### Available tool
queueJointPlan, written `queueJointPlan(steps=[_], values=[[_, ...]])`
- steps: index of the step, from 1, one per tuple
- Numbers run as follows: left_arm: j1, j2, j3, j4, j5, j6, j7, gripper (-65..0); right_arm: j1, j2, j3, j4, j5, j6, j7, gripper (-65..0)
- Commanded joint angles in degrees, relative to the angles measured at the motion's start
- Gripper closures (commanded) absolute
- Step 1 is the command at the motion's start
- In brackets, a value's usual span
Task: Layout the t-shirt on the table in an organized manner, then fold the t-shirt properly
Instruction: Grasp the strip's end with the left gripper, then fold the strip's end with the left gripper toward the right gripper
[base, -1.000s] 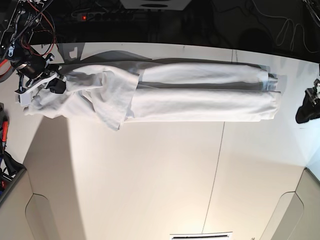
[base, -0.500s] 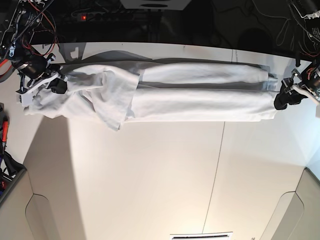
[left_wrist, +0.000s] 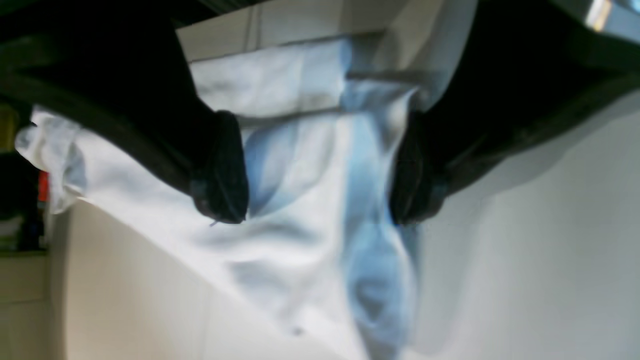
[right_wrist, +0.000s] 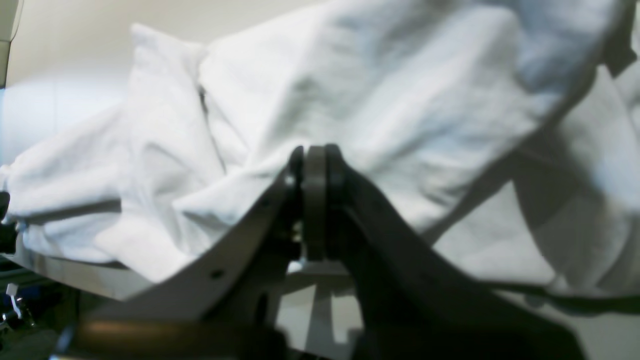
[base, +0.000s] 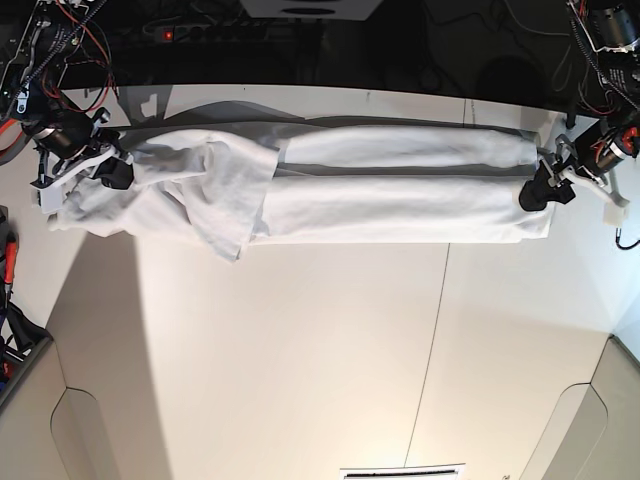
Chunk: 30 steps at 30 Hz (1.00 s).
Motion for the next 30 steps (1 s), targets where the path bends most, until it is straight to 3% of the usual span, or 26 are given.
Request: queueJointPlan(steps=[1, 6, 9, 11, 14, 17, 21, 30], values=[[-0.2, -0.6, 1.2, 0.2, 0.5, 0.2, 1.0, -47.6, 0.5, 0.6, 0.2, 0.8, 1.1, 0.6, 0.7, 0.0], [-0.2, -0.6, 3.5, 0.2, -2.7, -0.1, 1.6, -47.4, 0.4, 0.6, 0.2, 0.8, 1.0, 0.6, 0.7, 0.0], [-0.2, -0.6, 3.4, 0.2, -5.6, -2.6, 4.9, -45.3, 0.5, 0.6, 0.2, 0.8, 1.0, 0.6, 0.7, 0.0], [-0.1, -0.6, 3.4, 0.2, -8.9, -4.5, 7.7, -34.0, 0.5, 0.6, 0.2, 0.8, 1.1, 0.6, 0.7, 0.0], [-0.1, -0.6, 3.4, 0.2, -15.0, -4.6, 9.0, -0.7, 0.5, 0.6, 0.2, 0.8, 1.1, 0.6, 0.7, 0.0], [-0.2, -0.7, 3.4, 0.4, -22.1, -4.6, 10.2, 0.0, 0.4, 0.6, 0.2, 0.8, 1.0, 0.6, 0.7, 0.0], [-0.2, -0.6, 2.5, 2.3, -32.9, -4.6, 16.5, 0.0, 0.5, 0.6, 0.2, 0.8, 1.1, 0.6, 0.7, 0.0], [-0.1, -0.5, -0.7, 14.2, -33.7, -4.6, 23.1, 0.0, 1.1, 0.6, 0.2, 0.8, 6.2, 2.6, 0.2, 0.0]])
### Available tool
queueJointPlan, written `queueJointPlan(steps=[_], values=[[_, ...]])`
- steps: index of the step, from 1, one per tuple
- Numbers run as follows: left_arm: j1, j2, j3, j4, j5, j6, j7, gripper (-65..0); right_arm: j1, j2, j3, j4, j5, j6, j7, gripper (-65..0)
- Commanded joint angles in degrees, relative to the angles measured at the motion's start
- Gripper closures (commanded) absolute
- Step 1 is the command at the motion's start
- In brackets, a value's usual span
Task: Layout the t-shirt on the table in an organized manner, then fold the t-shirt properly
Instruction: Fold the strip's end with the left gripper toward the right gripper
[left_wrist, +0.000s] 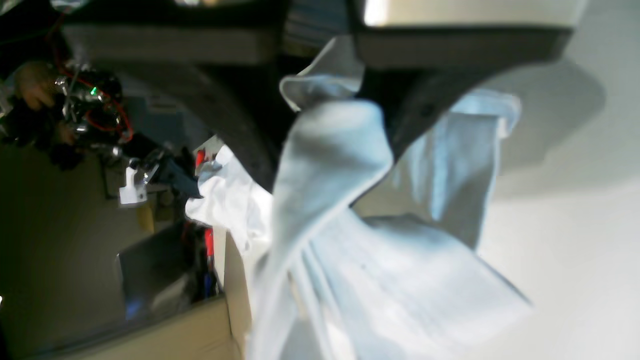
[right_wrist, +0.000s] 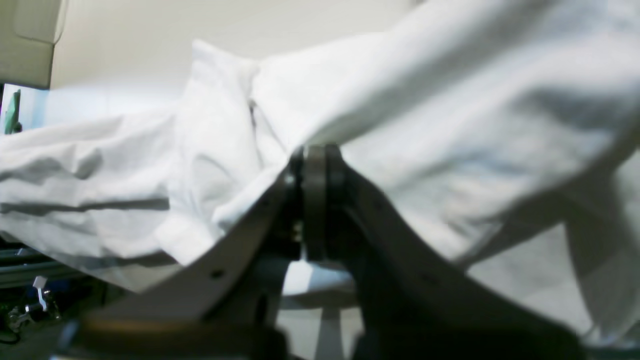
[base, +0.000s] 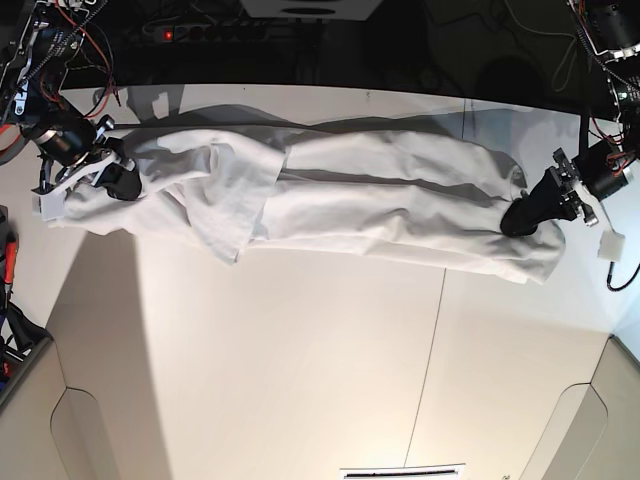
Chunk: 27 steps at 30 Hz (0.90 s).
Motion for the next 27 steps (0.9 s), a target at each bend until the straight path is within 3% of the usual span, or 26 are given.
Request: queueJointPlan(steps=[1, 9, 19, 27], values=[[-0.6, -0.7, 0.2, 2.6, -2.3, -0.9, -0.9, 0.0, 0.5, 0.6, 0.2, 0.8, 1.0, 0.4, 0.8, 0.0], [-0.6, 5.7, 8.1, 11.9, -1.0, -0.9, -2.5, 0.0, 0.5, 0.6, 0.2, 0.8, 0.8, 0.4, 0.0, 0.0], [-0.9, 13.7, 25.9, 12.2, 16.9, -0.9, -14.1, 0.0, 0.5, 0.6, 0.2, 0.8, 0.8, 0.4, 0.0, 0.0], [-3.7, 14.9, 36.7, 12.1, 34.8, -0.9, -22.1, 0.0, 0.5, 0.6, 0.2, 0.8, 0.8, 0.4, 0.0, 0.0]])
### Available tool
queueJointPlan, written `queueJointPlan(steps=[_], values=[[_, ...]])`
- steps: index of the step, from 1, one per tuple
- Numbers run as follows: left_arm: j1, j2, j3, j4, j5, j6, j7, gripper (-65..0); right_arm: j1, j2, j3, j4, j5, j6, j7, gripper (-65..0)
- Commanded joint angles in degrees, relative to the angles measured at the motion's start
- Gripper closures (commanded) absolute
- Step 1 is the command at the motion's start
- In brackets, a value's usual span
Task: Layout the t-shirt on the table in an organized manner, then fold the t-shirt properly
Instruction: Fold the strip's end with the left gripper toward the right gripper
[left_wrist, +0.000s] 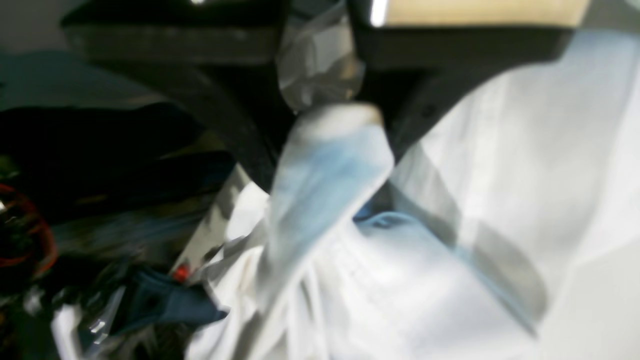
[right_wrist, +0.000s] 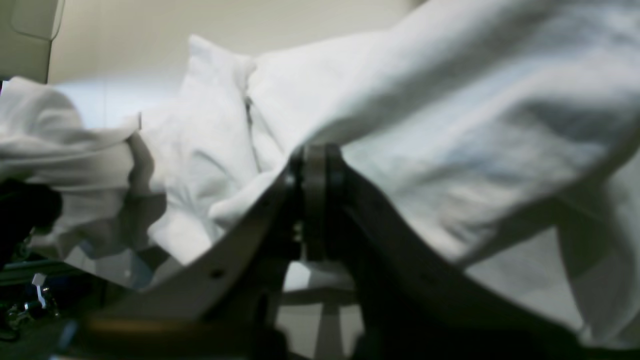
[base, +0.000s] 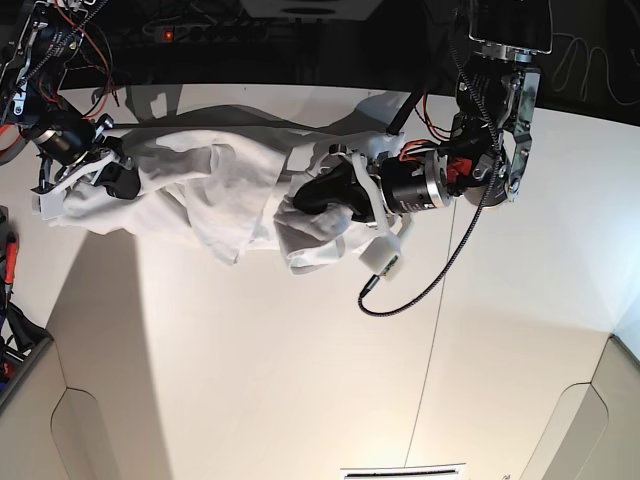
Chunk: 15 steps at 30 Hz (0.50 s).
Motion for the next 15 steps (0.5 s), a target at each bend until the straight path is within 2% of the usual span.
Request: queueJointPlan(steps=[1, 4, 6, 7, 8, 15], values=[[-1.1, 0.0, 0.7, 0.9, -0.1, -0.7, -2.1, 0.0, 0.5, 0.6, 0.2, 0.8, 1.1, 0.5, 0.7, 0.0], [-1.5, 0.1, 2.5, 1.0, 2.9, -0.7, -3.0, -0.6, 0.5, 0.6, 0.2, 0.8, 1.1, 0.5, 0.7, 0.0], [-1.2, 0.7, 2.7, 0.9, 3.7, -0.7, -2.9, -17.7, 0.5, 0.6, 0.2, 0.8, 1.1, 0.5, 0.7, 0.0], [-1.2, 0.8, 2.7, 0.9, 3.9, -0.7, -2.9, -24.4, 0.5, 0.6, 0.2, 0.8, 1.1, 0.5, 0.7, 0.0], [-1.1, 0.8, 2.7, 0.9, 3.6, -0.7, -2.9, -27.9, 0.5, 0.6, 0.2, 0.8, 1.1, 0.4, 0.7, 0.0], [-1.1, 0.8, 2.7, 1.0, 0.8, -0.7, -2.9, -28.6, 0.5, 0.6, 0.2, 0.8, 1.0, 0.4, 0.7, 0.0]])
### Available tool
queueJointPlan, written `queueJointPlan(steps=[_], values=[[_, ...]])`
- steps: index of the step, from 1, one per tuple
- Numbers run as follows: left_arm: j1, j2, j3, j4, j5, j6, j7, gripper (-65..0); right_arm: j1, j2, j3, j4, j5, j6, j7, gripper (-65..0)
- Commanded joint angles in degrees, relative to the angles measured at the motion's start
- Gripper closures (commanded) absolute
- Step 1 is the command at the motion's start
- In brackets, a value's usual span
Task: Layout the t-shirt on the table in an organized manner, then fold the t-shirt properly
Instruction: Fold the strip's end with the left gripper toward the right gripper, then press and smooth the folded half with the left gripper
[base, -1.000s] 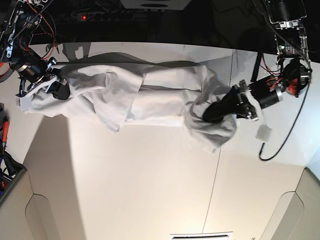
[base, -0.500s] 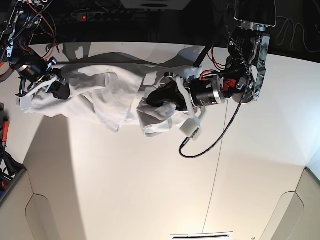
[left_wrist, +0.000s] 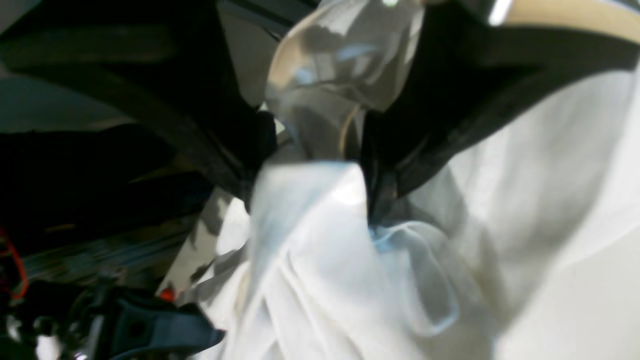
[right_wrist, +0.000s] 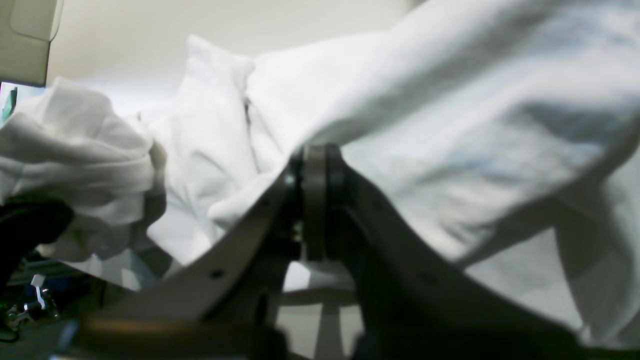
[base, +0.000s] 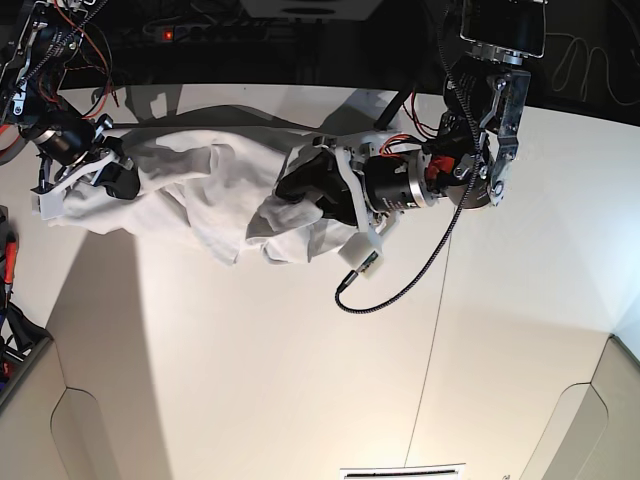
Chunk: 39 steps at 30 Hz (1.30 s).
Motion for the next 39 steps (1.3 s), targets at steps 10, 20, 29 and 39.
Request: queueJointPlan(steps=[10, 20, 29, 39], values=[[-0.8, 0.2, 0.0, 1.0, -15.3, -0.7, 1.9, -28.6, 0.5, 0.6, 0.2, 0.8, 1.0, 0.5, 0.7, 0.0], [-0.8, 0.1, -1.4, 15.0, -34.7, -0.7, 16.9, -28.5, 0.5, 0.6, 0.2, 0.8, 1.0, 0.4, 0.7, 0.0], [-0.7, -1.8, -3.6, 16.7, -11.3, -0.7, 11.5, -21.6, 0.5, 0.6, 0.2, 0.8, 0.9, 0.5, 0.7, 0.0], [-0.9, -1.9, 5.5, 8.6, -7.7, -0.7, 6.1, -16.4, 0.5, 0.6, 0.2, 0.8, 0.9, 0.5, 0.7, 0.0]])
